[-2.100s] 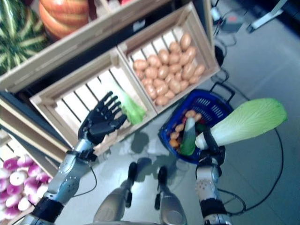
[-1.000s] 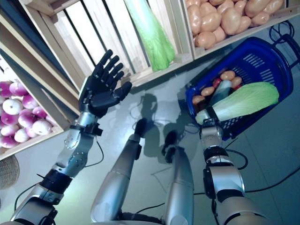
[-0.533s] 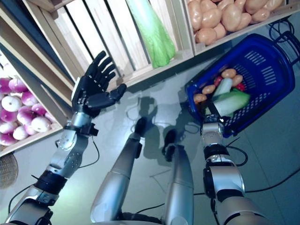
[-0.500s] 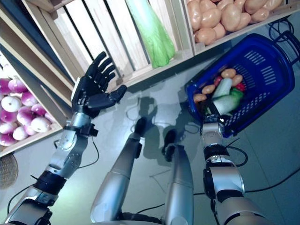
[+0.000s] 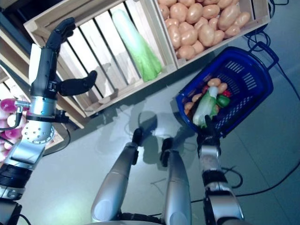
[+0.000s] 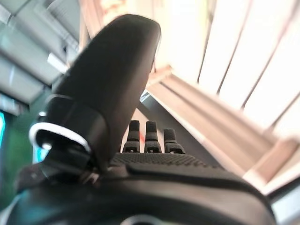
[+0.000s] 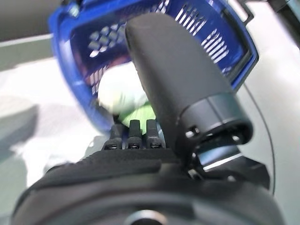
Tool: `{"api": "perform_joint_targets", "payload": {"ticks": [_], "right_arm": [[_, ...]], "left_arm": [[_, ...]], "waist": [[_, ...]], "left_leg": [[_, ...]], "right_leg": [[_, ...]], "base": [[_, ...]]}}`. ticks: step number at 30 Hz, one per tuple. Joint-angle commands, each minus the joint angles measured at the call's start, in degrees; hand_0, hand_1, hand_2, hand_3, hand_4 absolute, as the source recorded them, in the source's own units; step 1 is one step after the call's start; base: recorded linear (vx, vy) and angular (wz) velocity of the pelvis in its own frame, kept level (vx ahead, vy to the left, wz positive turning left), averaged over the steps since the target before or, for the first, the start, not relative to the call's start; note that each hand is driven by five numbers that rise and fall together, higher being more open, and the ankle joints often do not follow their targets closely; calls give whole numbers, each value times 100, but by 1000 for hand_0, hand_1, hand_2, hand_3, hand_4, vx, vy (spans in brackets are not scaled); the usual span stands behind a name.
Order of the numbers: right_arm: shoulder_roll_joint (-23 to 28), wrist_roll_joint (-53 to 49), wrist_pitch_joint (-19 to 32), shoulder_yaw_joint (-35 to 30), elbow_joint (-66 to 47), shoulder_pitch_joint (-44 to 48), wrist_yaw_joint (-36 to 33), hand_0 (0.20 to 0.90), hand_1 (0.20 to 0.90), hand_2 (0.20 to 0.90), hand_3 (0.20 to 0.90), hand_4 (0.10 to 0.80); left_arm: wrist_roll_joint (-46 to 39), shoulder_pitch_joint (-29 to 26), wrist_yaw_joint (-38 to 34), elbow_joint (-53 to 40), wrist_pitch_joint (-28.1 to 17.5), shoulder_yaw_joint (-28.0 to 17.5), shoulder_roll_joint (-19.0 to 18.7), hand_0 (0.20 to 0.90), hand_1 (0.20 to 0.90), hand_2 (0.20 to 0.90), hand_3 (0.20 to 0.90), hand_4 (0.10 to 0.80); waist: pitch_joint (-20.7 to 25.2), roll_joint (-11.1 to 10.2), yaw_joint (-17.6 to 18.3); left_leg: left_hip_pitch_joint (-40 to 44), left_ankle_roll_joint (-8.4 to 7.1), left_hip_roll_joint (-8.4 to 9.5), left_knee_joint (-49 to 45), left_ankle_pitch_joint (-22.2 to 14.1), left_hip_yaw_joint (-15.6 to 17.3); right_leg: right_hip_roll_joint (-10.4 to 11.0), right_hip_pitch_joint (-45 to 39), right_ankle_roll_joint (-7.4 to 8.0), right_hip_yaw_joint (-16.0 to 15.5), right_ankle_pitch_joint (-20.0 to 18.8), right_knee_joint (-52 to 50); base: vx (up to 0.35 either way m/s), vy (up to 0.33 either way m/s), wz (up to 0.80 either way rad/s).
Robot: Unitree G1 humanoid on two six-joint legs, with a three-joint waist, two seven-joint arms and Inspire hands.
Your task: Put vegetables into the basket
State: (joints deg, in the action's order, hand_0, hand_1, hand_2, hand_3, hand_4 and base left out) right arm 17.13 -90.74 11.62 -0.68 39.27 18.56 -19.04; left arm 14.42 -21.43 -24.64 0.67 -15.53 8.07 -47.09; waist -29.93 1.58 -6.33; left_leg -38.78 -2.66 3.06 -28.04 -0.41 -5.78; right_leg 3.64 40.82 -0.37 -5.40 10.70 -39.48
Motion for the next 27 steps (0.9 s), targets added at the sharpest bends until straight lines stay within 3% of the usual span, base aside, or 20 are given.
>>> {"api": "perform_joint_targets", "payload": {"ticks": [1, 3, 5, 7, 8, 11, 14, 17, 23, 27], "right_arm": [[177, 579, -150, -2, -590, -556, 728, 900, 900, 900, 900, 800], [219, 735, -405, 90, -619, -955, 1050, 900, 900, 900, 900, 800], [250, 768, -496, 140, -633, -1071, 1152, 900, 900, 900, 900, 800], [295, 850, -706, 284, -600, -1350, 1396, 900, 900, 900, 900, 800], [327, 837, -789, 355, -616, -1514, 1569, 900, 900, 900, 900, 800], [438, 568, -764, 446, -820, -1664, 1688, 900, 900, 900, 900, 800], [564, 492, -717, 536, -991, -1733, 1839, 900, 900, 900, 900, 800], [559, 479, -629, 622, -1090, -1809, 1948, 900, 900, 900, 900, 800], [659, 132, -815, 739, -1177, -1706, 1938, 900, 900, 900, 900, 800], [767, 209, -777, 778, -1452, -1704, 1836, 900, 900, 900, 900, 800]], "left_arm": [[1142, -208, -578, -548, 104, -609, -354, 900, 900, 900, 900, 800], [1981, -229, -750, -478, 347, -618, -722, 900, 900, 900, 900, 800], [2220, -287, -750, -374, 540, -556, -949, 900, 900, 900, 900, 800], [2969, -470, -674, -183, 796, -338, -1420, 900, 900, 900, 900, 800], [2896, -654, -559, -28, 897, -25, -1731, 900, 900, 900, 900, 800], [3310, -886, -91, 48, 1009, 464, -2042, 900, 900, 900, 900, 800], [3255, -1153, -35, 266, 1054, 1041, -2255, 900, 900, 900, 900, 800], [3224, -1235, -171, 340, 1087, 1308, -2344, 900, 900, 900, 900, 800], [3080, -1783, -264, 1060, 1311, 2132, -2294, 900, 900, 900, 900, 800], [3049, -1731, -495, 1104, 1358, 2238, -2275, 900, 900, 900, 900, 800]], "waist": [[14, 71, 256], [14, 53, 362], [14, 43, 418], [14, 9, 512], [14, -10, 588], [14, -37, 677], [14, -52, 775], [14, -68, 821], [14, -95, 904], [14, -129, 905]], "left_leg": [[-2, 96, 42, -63, 251, 354], [58, 78, -2, 19, 292, 414], [79, 69, -15, 42, 297, 438], [124, 56, -56, 92, 319, 514], [141, 43, -90, 122, 340, 563], [130, 79, -88, 122, 325, 580], [53, 81, -159, 99, 342, 628], [37, 112, -225, 99, 355, 692], [-131, 133, -330, -81, 324, 771], [-226, 177, -359, -177, 293, 798]], "right_leg": [[-186, -868, -80, -109, -679, 957], [-182, -944, -79, -108, -695, 1041], [-175, -964, -74, -103, -704, 1078], [-150, -1003, -59, -119, -727, 1144], [-122, -1030, -50, -135, -741, 1190], [-105, -1010, -57, -150, -768, 1241], [-110, -921, -68, -134, -790, 1218], [-98, -922, -48, -110, -819, 1253], [-99, -779, -99, -72, -799, 1133], [-102, -679, -102, -65, -800, 1059]], "base": [[25, 49, -6], [23, 29, -16], [17, 13, -20], [35, 21, -9], [39, 17, 2], [12, -17, -6], [-3, -1, -2], [15, 4, -4], [15, 41, -7], [15, 25, -7]]}}
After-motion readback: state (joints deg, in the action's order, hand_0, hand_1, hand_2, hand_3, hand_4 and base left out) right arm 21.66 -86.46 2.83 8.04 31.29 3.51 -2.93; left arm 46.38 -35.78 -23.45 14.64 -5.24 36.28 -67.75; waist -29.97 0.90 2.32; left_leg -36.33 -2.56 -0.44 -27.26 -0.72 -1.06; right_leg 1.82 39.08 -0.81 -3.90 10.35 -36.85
